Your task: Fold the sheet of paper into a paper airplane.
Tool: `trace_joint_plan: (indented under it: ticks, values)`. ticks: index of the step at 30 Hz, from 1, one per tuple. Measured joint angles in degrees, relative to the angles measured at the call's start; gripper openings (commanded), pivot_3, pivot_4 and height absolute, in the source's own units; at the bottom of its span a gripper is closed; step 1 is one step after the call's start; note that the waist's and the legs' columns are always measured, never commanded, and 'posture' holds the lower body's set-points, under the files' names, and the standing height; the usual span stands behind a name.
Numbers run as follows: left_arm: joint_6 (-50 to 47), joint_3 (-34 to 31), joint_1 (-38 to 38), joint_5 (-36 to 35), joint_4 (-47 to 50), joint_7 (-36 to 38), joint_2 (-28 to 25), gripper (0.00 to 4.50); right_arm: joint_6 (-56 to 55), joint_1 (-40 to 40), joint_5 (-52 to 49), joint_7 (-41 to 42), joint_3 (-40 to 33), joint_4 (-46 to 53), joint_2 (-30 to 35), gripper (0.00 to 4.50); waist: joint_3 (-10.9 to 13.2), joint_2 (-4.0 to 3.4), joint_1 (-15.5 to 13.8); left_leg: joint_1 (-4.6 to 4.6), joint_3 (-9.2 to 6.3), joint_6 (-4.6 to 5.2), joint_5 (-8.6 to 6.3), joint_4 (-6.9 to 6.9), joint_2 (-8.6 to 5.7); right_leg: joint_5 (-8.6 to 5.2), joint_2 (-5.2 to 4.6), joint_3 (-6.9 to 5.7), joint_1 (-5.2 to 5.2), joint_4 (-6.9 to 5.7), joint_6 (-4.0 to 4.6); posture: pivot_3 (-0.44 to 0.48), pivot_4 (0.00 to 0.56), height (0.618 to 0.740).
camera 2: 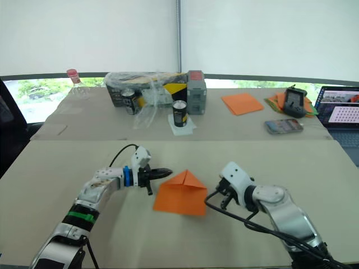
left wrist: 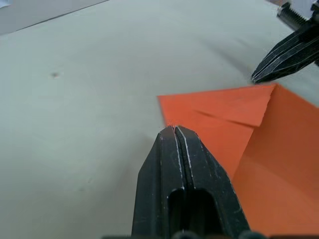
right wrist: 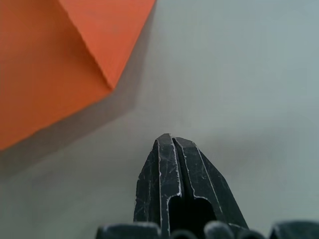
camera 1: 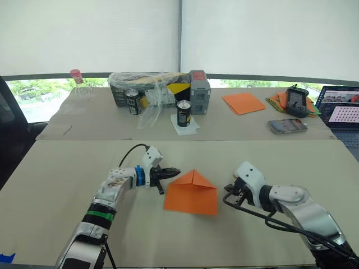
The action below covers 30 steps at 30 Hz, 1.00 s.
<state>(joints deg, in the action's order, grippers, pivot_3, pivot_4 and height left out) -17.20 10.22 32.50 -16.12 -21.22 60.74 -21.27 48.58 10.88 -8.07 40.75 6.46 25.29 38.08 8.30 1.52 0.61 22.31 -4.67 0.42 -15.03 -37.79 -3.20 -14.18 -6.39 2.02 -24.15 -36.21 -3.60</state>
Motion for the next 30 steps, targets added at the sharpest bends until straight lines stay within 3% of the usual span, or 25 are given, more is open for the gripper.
trace_joint_plan:
  ticks: [7, 30]
  values:
    - [0.3, 4.9, -0.1, 4.5, 0.4, 2.1, -0.3, 0.03, -0.9, 0.7, -2.9, -1.0, -0.2, -0.7, -4.5, 0.0, 0.0, -0.01, 0.1, -0.07, -0.01, 0.04, -0.02, -0.07, -0.02, 0.05, 0.02, 0.02, 0.11, -0.02, -0.03, 0.0, 0.15, 0.739]
    - [-0.8, 4.0, -4.3, 5.2, 5.6, -3.0, 1.4, 0.03, -3.6, 11.4, -5.1, -1.1, 7.7, -8.1, -11.5, 0.0, 0.0, -0.04, -0.1, -0.32, 0.03, -0.01, 0.01, -0.14, -0.03, 0.05, 0.03, 0.09, 0.12, -0.51, -0.04, 0.0, 0.15, 0.739]
